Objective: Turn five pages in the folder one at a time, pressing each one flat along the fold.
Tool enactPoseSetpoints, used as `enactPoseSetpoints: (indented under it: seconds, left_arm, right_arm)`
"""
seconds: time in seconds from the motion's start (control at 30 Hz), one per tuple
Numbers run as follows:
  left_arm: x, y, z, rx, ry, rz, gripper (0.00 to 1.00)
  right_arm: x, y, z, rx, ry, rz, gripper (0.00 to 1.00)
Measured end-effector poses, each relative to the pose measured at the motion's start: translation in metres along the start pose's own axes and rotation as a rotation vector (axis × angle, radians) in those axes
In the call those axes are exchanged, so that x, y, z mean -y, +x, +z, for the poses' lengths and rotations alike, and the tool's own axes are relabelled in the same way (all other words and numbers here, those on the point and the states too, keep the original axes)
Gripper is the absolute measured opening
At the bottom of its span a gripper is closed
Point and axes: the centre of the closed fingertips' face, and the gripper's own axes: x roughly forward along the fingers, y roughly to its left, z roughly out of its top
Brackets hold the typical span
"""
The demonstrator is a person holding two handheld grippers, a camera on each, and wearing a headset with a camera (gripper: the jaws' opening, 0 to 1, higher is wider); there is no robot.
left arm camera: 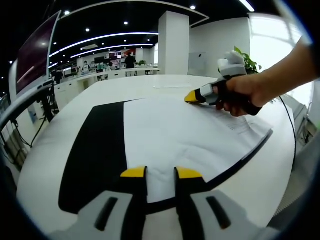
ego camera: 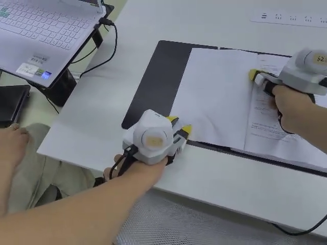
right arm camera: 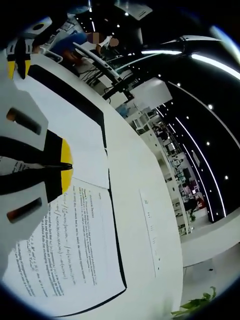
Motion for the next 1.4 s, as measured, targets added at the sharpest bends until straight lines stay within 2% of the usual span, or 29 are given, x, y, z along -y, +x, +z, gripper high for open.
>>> enactPoseSetpoints:
  seconds: [0.13, 0.33, 0.5, 0.7, 0.87, 1.03, 1.1, 1.4]
  left_arm:
    - [0.000, 0.000, 0.000, 0.000, 0.001, 0.001, 0.20]
    - [0.000, 0.001, 0.000, 0.002, 0.001, 0.001, 0.20]
    - [0.000, 0.000, 0.000, 0.002, 0.003, 0.000, 0.20]
    - [0.000, 0.001, 0.000, 0.003, 0.001, 0.000, 0.20]
    - [0.000, 0.002, 0.000, 0.006, -0.002, 0.000, 0.20]
    - [0.000, 0.001, -0.001, 0.003, -0.001, 0.000, 0.20]
    - [0.000, 0.001, 0.000, 0.005, -0.001, 0.000, 0.20]
    - [0.001, -0.001, 0.000, 0.004, -0.001, 0.000, 0.20]
  right_arm:
    - [-0.008, -0.013, -0.007, 0.000, 0.008, 0.002, 0.00]
    - [-0.005, -0.017, -0.013, -0.007, 0.025, 0.008, 0.00]
    - [-0.025, -0.043, -0.024, -0.003, 0.055, 0.021, 0.00]
    - [-0.040, -0.065, -0.036, -0.007, 0.067, 0.035, 0.00]
    - [-0.051, -0.082, -0.052, -0.023, 0.068, 0.066, 0.00]
    - [-0.058, -0.089, -0.064, -0.041, 0.077, 0.101, 0.00]
    - [-0.062, -0.093, -0.072, -0.066, 0.058, 0.119, 0.00]
    - [-0.069, -0.109, -0.090, -0.113, 0.057, 0.150, 0.00]
